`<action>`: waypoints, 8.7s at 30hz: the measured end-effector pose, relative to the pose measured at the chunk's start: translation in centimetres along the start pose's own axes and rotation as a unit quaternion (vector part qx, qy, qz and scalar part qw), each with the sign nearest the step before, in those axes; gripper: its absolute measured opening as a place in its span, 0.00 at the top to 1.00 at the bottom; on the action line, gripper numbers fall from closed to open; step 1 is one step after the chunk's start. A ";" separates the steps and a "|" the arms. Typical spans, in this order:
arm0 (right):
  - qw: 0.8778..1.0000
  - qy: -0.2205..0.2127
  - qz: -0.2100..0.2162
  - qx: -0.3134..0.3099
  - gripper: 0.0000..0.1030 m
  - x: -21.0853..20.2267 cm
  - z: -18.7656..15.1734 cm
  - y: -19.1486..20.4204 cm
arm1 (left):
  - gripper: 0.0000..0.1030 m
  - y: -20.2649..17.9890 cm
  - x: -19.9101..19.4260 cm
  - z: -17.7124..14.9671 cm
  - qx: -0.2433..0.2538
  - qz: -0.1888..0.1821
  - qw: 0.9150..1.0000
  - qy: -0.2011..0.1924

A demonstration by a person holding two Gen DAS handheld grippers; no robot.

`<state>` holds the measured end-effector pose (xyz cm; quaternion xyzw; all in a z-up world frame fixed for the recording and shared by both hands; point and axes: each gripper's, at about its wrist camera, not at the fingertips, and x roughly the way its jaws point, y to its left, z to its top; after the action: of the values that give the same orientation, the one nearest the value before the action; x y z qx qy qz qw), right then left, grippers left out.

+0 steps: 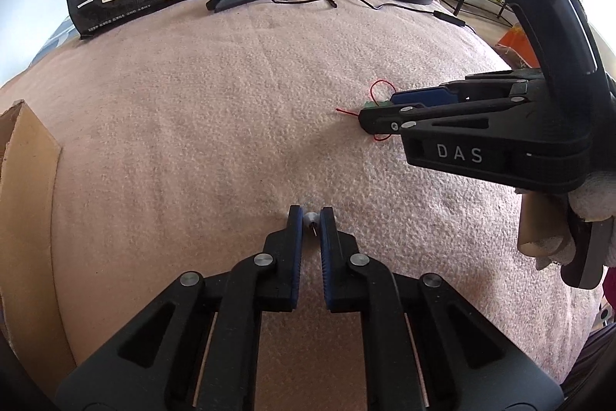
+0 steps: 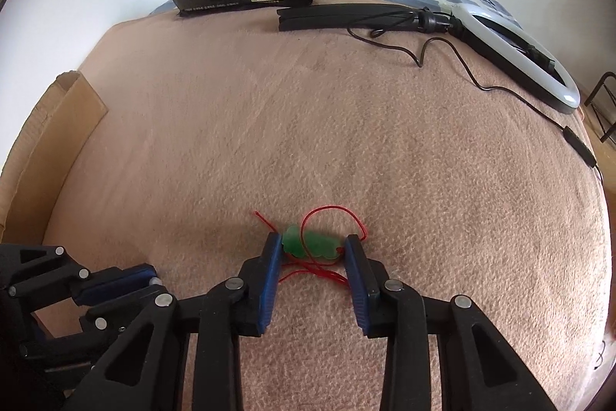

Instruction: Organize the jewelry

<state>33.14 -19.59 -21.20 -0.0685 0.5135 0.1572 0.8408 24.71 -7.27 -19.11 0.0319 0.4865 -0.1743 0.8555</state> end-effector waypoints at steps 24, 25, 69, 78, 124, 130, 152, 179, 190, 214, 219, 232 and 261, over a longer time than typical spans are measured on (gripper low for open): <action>0.998 -0.052 0.012 0.022 0.69 -7.7 -0.1 0.5 | 0.93 1.2 -7.5 0.6 -0.012 -0.007 0.999 -0.053; 0.998 -0.054 0.014 0.022 0.69 -8.2 -0.1 0.7 | 0.93 1.3 -7.9 0.5 -0.014 -0.006 0.998 -0.056; 0.980 -0.115 0.127 -0.099 0.69 -14.7 1.4 20.1 | 0.93 22.2 -19.7 -2.0 -0.168 0.087 0.970 -0.150; 0.974 -0.111 0.147 -0.129 0.69 -13.6 1.4 24.8 | 0.93 24.3 -19.0 -2.7 -0.177 0.091 0.970 -0.141; 0.975 -0.077 0.141 -0.155 0.12 -8.3 -0.3 30.7 | 0.48 25.9 -16.9 -3.2 -0.202 0.104 0.968 -0.111; 0.976 -0.085 0.135 -0.150 0.10 -9.4 -0.5 30.2 | 0.48 25.3 -17.4 -3.2 -0.195 0.109 0.968 -0.115; 0.976 -0.142 0.099 -0.134 0.09 -18.0 -3.4 27.1 | 0.32 17.3 -25.4 -3.7 -0.159 0.130 0.964 -0.171; 0.970 -0.222 0.037 -0.088 0.00 -25.0 -7.4 19.1 | 0.06 5.9 -32.1 -8.6 -0.107 0.176 0.955 -0.212; 0.976 -0.207 0.015 -0.068 0.00 -22.9 -7.5 17.2 | 0.00 6.1 -32.2 -9.3 -0.121 0.191 0.948 -0.222; 0.978 -0.200 0.013 -0.062 0.00 -22.5 -7.2 17.8 | 0.00 7.0 -30.7 -9.4 -0.132 0.198 0.950 -0.202; 0.978 -0.199 0.014 -0.061 0.00 -22.5 -7.1 17.6 | 0.00 7.1 -30.8 -9.5 -0.132 0.200 0.950 -0.200; 0.979 -0.197 0.013 -0.058 0.00 -22.2 -7.0 17.3 | 0.00 7.1 -30.9 -9.6 -0.134 0.203 0.949 -0.202; 0.979 -0.198 0.010 -0.056 0.00 -22.3 -7.2 17.3 | 0.00 7.1 -30.9 -9.7 -0.135 0.208 0.947 -0.203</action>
<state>11.82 -9.59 -4.01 -0.0782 0.3278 0.2048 0.9190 4.73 9.76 1.04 -0.0193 0.3036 0.0716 0.9499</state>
